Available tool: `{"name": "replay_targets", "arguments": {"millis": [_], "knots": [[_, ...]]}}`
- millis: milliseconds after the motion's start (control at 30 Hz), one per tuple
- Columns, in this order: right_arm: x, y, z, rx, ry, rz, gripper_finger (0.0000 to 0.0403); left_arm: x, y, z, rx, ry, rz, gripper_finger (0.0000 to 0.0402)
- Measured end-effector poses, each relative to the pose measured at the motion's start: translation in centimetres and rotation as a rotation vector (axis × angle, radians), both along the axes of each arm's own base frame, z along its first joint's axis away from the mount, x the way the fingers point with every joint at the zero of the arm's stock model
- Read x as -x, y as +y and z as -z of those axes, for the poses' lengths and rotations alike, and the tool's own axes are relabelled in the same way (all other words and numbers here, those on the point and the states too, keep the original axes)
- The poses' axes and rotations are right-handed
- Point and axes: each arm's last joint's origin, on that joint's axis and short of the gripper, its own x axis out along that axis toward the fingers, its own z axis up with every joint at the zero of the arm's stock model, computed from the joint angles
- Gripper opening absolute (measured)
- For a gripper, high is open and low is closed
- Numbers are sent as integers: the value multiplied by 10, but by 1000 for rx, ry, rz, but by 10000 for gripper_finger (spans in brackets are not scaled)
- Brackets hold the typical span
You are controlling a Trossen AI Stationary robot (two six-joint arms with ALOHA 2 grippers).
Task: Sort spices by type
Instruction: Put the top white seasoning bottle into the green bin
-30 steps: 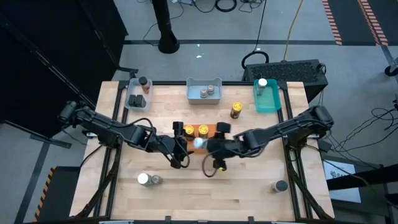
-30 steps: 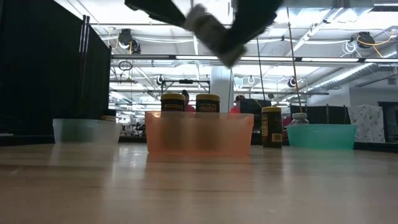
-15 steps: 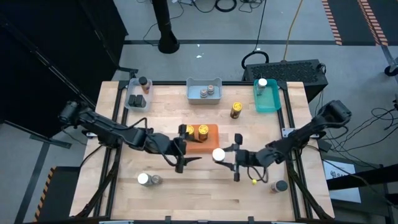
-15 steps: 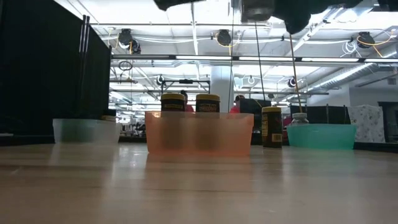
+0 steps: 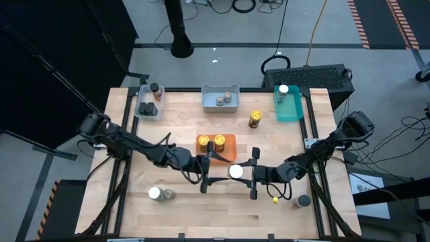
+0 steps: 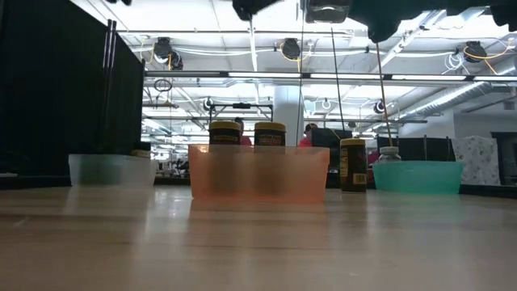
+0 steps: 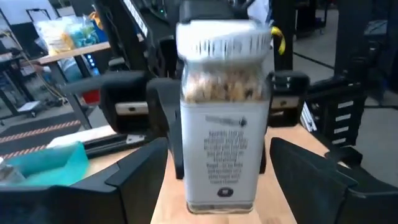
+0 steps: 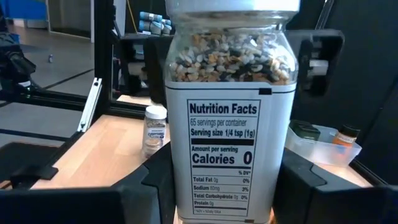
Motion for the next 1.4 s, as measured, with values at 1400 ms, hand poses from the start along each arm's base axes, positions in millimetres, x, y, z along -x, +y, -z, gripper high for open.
{"name": "replay_targets", "arguments": {"millis": [1400], "knots": [[-4,-7,3,-16,27,-30,165,-29,14,18,-17,-116,152,244]]}}
